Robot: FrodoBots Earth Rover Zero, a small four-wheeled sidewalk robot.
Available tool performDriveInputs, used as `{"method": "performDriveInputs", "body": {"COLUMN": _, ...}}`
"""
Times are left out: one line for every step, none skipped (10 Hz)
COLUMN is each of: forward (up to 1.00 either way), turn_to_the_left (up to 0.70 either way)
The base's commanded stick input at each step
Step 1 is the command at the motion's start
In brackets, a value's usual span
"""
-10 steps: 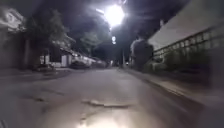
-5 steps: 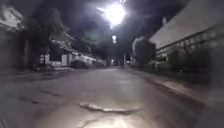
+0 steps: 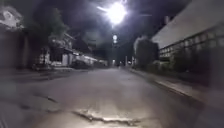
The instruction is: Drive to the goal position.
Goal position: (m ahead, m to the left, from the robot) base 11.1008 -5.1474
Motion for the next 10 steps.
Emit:
{"method": "performDriveInputs", "body": {"forward": 0.50, "turn_to_the_left": 0.00}}
{"method": "performDriveInputs", "body": {"forward": 0.50, "turn_to_the_left": 0.00}}
{"method": "performDriveInputs", "body": {"forward": 0.50, "turn_to_the_left": 0.00}}
{"method": "performDriveInputs", "body": {"forward": 0.50, "turn_to_the_left": 0.00}}
{"method": "performDriveInputs", "body": {"forward": 0.50, "turn_to_the_left": 0.00}}
{"method": "performDriveInputs", "body": {"forward": 0.50, "turn_to_the_left": 0.00}}
{"method": "performDriveInputs", "body": {"forward": 0.50, "turn_to_the_left": 0.00}}
{"method": "performDriveInputs", "body": {"forward": 0.50, "turn_to_the_left": 0.00}}
{"method": "performDriveInputs", "body": {"forward": 0.50, "turn_to_the_left": 0.00}}
{"method": "performDriveInputs", "body": {"forward": 0.50, "turn_to_the_left": 0.00}}
